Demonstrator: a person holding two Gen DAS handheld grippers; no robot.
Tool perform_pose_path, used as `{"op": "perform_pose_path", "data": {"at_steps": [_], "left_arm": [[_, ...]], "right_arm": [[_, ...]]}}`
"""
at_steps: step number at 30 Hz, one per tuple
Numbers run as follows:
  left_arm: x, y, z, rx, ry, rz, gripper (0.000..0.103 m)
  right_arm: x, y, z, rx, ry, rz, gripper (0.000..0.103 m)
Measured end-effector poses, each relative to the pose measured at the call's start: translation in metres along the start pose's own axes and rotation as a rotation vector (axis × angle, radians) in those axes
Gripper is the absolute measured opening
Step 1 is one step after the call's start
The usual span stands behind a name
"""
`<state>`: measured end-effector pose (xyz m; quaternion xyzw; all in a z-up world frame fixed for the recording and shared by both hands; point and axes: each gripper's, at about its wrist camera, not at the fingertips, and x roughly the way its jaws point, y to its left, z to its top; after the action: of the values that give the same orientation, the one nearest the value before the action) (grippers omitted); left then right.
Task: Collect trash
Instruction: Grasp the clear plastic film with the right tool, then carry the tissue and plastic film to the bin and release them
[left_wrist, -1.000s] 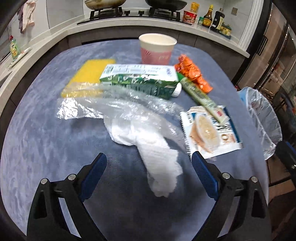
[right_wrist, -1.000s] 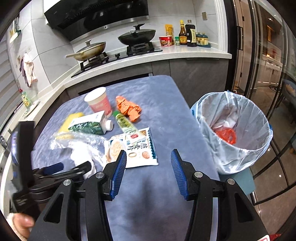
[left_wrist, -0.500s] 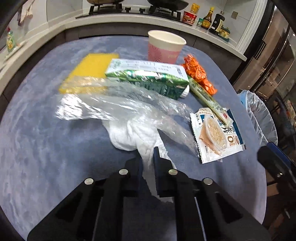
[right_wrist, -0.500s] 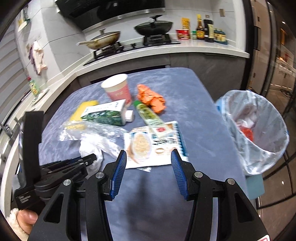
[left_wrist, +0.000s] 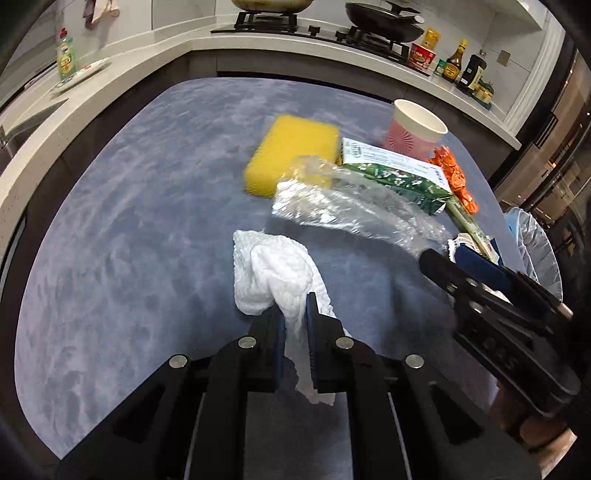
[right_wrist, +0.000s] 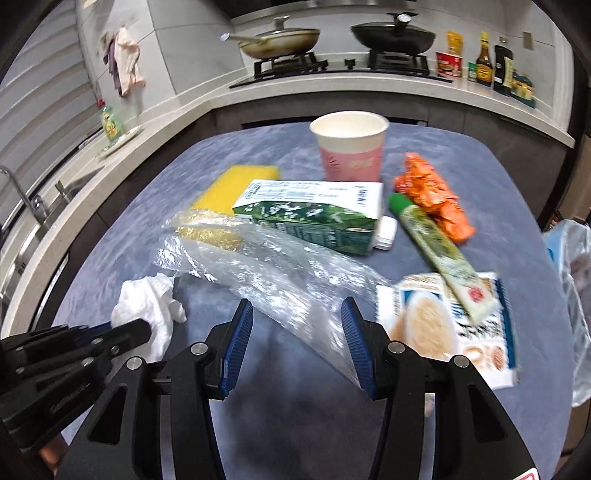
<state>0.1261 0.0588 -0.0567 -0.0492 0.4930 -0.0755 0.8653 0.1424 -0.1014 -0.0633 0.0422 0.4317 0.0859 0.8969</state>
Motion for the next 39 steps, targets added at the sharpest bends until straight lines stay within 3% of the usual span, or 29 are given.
{"op": "perform_pose_path", "data": {"at_steps": [5, 8, 9, 21, 25, 27, 32, 39], "left_arm": [[0.003, 0.008, -0.001, -0.014, 0.014, -0.001, 0.01], [0.002, 0.009, 0.0, -0.019, 0.013, -0.003, 0.01], [0.001, 0.009, 0.001, -0.017, 0.009, -0.001, 0.01], [-0.02, -0.011, 0.006, 0.009, -0.032, -0.039, 0.01], [-0.035, -0.032, 0.007, 0.045, -0.062, -0.076, 0.01], [-0.043, -0.045, 0.008, 0.069, -0.077, -0.095, 0.01], [-0.052, -0.088, 0.015, 0.153, -0.104, -0.151, 0.01], [-0.043, -0.184, 0.027, 0.297, -0.103, -0.282, 0.01]], "right_arm": [[0.028, 0.011, 0.004, -0.039, 0.036, -0.008, 0.045], [0.037, 0.012, 0.006, -0.041, 0.061, -0.007, 0.009], [0.037, 0.011, 0.007, -0.032, 0.061, -0.001, 0.007], [-0.062, -0.004, 0.021, 0.068, -0.115, 0.201, 0.004], [-0.096, -0.022, 0.025, 0.111, -0.178, 0.22, 0.004], [-0.115, -0.037, 0.025, 0.136, -0.22, 0.197, 0.004], [-0.144, -0.084, 0.021, 0.181, -0.28, 0.044, 0.004], [-0.163, -0.186, -0.003, 0.334, -0.285, -0.181, 0.004]]}}
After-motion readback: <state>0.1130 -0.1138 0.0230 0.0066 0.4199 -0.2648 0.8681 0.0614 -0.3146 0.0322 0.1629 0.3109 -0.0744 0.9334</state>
